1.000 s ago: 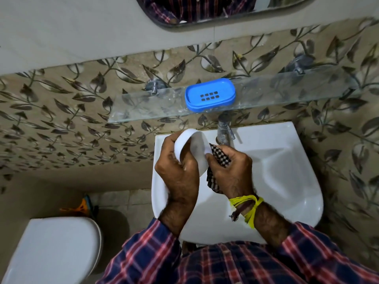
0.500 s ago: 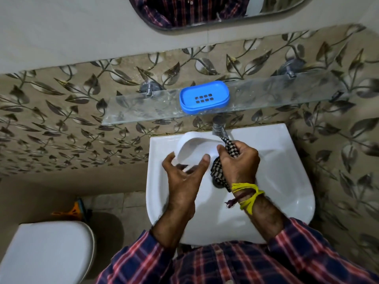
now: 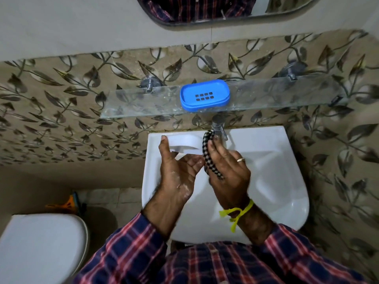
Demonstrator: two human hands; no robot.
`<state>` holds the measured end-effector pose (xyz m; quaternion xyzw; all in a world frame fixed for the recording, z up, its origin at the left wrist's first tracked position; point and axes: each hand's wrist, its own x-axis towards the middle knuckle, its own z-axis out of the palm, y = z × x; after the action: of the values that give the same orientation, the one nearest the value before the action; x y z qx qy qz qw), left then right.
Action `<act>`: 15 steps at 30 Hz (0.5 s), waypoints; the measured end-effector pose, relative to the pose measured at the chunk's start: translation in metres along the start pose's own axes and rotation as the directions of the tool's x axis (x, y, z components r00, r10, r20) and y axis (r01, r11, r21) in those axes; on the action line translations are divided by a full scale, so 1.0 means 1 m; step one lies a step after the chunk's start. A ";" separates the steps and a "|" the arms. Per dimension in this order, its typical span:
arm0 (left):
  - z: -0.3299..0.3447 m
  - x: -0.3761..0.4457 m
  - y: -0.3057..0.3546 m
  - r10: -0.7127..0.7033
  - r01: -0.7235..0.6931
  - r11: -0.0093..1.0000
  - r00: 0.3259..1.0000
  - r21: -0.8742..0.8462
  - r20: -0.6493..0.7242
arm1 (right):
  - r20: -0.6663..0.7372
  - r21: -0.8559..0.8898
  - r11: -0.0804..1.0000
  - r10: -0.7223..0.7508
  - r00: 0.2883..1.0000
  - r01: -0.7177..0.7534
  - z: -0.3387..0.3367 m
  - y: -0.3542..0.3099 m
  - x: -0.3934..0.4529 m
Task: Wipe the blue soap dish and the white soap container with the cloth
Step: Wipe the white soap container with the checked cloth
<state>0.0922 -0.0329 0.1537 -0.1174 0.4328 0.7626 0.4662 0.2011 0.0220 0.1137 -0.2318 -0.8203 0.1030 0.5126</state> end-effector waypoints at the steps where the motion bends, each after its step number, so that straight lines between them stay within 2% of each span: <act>1: -0.002 0.002 0.002 -0.015 0.015 1.000 0.999 0.013 0.029 | 0.035 0.020 0.999 -0.045 0.998 0.044 -0.003 0.006 -0.002; 3: -0.012 0.007 0.008 -0.046 0.047 0.999 0.994 -0.009 0.098 | 0.121 0.034 0.998 -0.055 0.991 0.051 -0.010 0.020 -0.002; 4: -0.018 0.009 0.011 -0.058 0.062 0.998 0.990 -0.025 0.132 | 0.156 0.034 0.999 0.006 0.988 -0.012 -0.014 0.027 -0.001; 7: -0.035 0.010 0.015 -0.112 0.107 0.994 0.969 0.039 0.220 | 0.140 0.160 0.915 0.350 0.926 -0.370 -0.023 0.035 0.007; 8: -0.039 0.009 0.013 -0.138 0.121 0.989 0.965 0.084 0.224 | 0.140 0.215 0.878 0.405 0.903 -0.427 -0.025 0.034 0.014; 9: -0.041 0.008 0.009 -0.145 0.121 0.986 0.961 0.113 0.235 | 0.157 0.242 0.872 0.398 0.904 -0.426 -0.027 0.030 0.021; 11: -0.042 0.003 -0.001 -0.125 0.084 0.982 0.961 0.172 0.248 | 0.227 0.244 0.915 0.268 0.936 -0.322 -0.029 0.018 0.034; 13: -0.040 0.000 -0.013 -0.125 0.066 0.973 0.956 0.220 0.264 | 0.306 0.188 0.964 0.124 0.944 -0.187 -0.029 0.000 0.045; 15: -0.040 0.000 -0.022 -0.144 0.066 0.962 0.946 0.264 0.291 | 0.390 0.082 0.993 0.051 0.919 -0.090 -0.026 -0.015 0.052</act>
<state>0.1010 -0.0601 0.1177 0.0394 0.4410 0.6845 0.5791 0.2006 0.0324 0.1732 -0.2108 -0.8904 0.2055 0.3472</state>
